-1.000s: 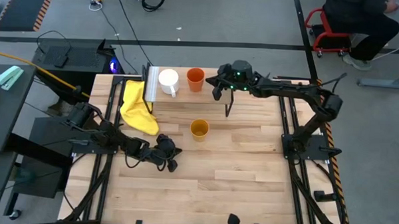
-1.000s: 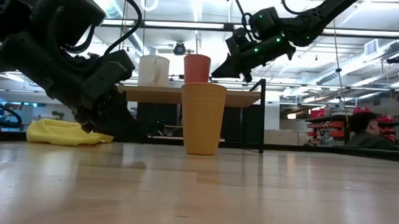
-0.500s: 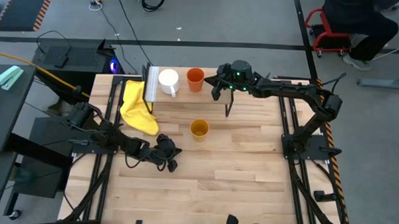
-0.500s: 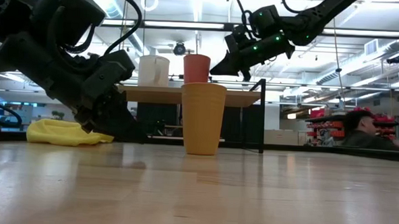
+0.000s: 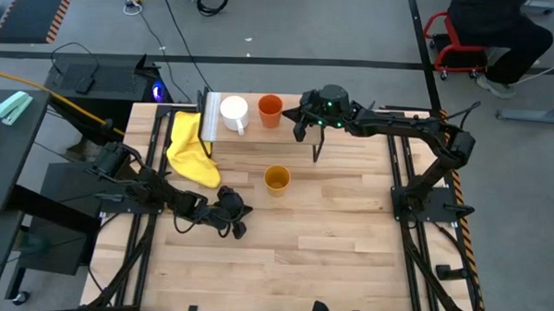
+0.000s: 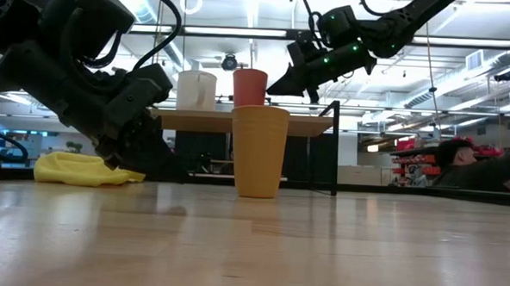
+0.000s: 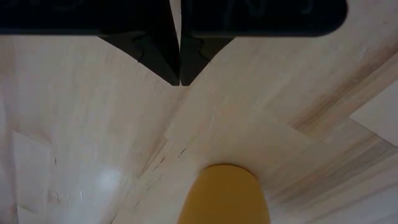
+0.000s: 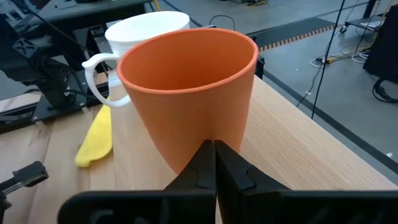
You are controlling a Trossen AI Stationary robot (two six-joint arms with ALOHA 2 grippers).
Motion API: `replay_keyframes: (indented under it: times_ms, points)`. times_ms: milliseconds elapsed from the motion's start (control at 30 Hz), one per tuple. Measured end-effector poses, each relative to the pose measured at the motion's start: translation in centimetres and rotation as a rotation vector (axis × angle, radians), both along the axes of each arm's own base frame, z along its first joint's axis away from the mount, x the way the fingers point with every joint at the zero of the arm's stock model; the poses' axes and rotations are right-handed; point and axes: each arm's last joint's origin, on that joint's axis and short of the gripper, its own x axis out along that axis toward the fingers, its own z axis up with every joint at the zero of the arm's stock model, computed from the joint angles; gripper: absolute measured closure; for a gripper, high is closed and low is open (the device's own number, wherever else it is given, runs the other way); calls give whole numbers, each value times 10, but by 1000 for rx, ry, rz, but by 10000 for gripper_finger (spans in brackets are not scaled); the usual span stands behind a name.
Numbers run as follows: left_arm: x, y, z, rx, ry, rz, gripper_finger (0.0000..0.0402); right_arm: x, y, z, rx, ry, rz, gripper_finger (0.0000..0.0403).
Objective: Stack small to large cups/mugs on shelf
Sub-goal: Put the orange cup on the shelf, then adjust the shelf
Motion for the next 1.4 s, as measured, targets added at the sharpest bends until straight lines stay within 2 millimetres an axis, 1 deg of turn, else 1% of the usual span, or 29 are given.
replay_keyframes:
  times_ms: [367,533,633,767,900,1067,1267,1400]
  points:
    - [0,0,0,2,0,-1,375,0,1,0,7,-4,25,402]
    - [0,0,0,7,2,-2,379,0,1,-1,11,4,24,401]
    - [0,1,0,52,11,-14,384,-3,2,-1,23,32,20,397]
    - [-1,3,1,130,3,52,391,-8,4,4,16,59,-12,394]
    - [-2,6,5,162,3,90,391,-13,10,10,23,81,-15,394]
    - [-10,10,16,219,28,152,386,-20,19,17,34,105,-15,392]
    - [-28,20,41,283,35,284,395,-32,27,23,42,184,-84,394]
    - [-43,28,59,289,17,365,388,-38,32,27,33,212,-117,395]
